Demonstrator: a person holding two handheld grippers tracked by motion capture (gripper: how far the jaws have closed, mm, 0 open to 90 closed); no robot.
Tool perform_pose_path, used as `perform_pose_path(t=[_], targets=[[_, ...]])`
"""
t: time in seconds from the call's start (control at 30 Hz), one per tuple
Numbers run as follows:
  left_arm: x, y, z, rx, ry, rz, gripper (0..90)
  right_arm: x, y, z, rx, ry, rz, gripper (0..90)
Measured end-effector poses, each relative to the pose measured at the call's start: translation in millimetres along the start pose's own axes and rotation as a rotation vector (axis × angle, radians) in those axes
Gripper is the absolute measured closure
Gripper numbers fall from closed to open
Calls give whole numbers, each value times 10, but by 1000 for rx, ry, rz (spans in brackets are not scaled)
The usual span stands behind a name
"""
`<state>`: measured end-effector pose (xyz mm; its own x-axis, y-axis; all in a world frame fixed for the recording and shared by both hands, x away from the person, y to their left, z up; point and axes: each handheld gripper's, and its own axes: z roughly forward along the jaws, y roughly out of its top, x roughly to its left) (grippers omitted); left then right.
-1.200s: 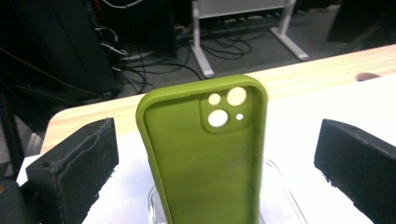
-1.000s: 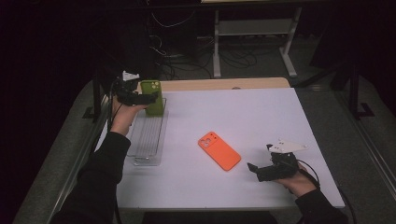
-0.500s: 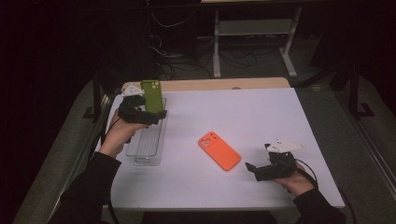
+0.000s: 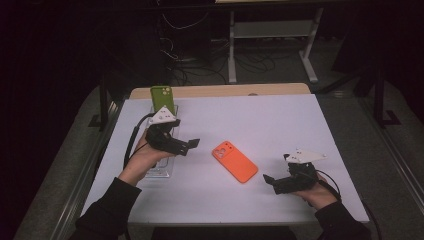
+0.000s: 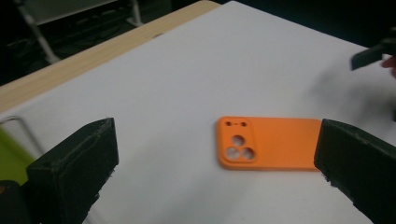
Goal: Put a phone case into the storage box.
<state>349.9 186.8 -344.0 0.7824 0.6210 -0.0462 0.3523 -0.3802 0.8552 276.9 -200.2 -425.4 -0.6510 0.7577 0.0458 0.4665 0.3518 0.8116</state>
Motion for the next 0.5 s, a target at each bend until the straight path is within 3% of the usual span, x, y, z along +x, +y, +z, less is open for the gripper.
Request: perform_pose_path(t=[0.23, 0.33, 0.5], targets=[[-208, -125, 66, 17, -51, 43, 0, -27, 26, -10, 1, -9, 17, 0], [-270, -228, 113, 3, -62, 28, 0, -31, 42, -7, 5, -6, 11, 0], [-329, -355, 131, 21, -61, 57, 0, -28, 48, -3, 17, -8, 24, 0]])
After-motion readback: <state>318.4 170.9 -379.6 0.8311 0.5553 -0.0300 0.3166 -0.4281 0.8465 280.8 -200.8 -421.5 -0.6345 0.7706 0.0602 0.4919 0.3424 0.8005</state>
